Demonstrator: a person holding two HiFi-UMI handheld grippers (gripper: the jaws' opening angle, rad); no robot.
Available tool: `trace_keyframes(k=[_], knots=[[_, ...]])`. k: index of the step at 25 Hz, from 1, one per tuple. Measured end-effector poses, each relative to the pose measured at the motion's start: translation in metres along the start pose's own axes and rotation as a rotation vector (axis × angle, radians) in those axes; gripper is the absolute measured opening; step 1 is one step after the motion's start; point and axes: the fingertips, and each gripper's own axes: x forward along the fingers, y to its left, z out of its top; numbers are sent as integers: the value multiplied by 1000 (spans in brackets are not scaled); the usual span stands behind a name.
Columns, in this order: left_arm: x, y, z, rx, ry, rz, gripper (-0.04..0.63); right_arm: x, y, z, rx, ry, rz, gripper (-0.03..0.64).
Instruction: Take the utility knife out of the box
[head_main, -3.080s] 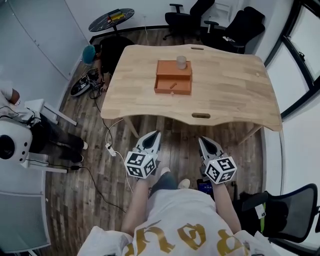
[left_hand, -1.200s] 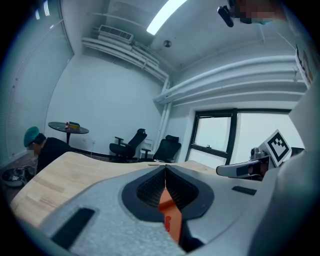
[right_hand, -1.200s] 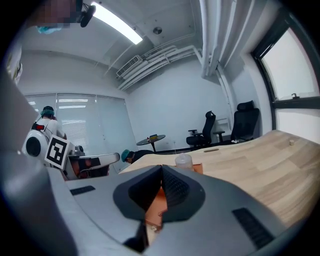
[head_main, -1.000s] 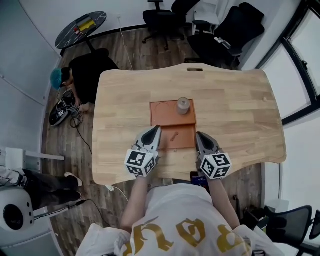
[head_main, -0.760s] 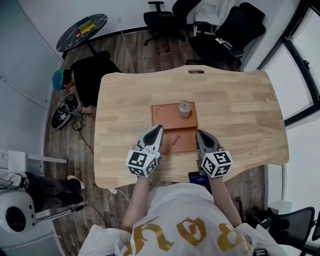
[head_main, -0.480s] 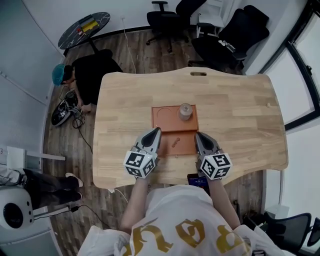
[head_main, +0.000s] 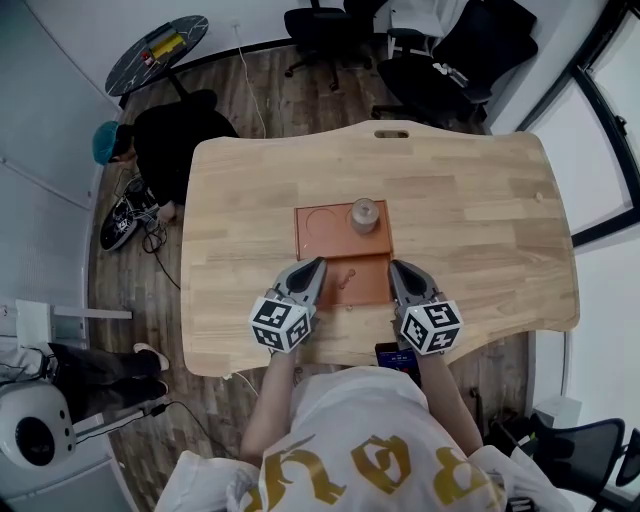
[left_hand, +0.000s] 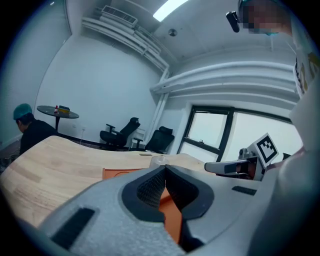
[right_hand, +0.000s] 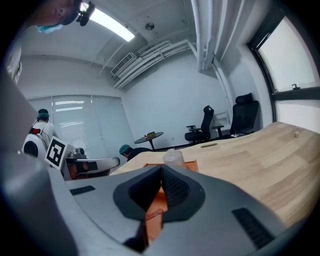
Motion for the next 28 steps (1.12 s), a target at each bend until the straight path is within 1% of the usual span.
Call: trace_keyframes(k=[3,8,13,16,21,24,28], knots=[[7,0,-11,20,38,5,10,0,-7,-8,6,19,-7,11],[15,-4,-30,10,97,-24,9,2,-17,-23,17,51,-18,11],[19,-7,-48,8,153,-34,10,0,-25,-40,24,82,-32,11],[23,-5,-58,15,189,-33,9,-2,-31,-41,29,79,-47,11],[30,-1,-80,47,279,-38,11,-9,-44,-46,36,73,-86,11],[36,-3,-88,54,327,-68,11,-11,-52,-52,47,83,-107,11],[42,-3,-94,55,366,-88,11,-10,-54,-52,50,84,-119,11]])
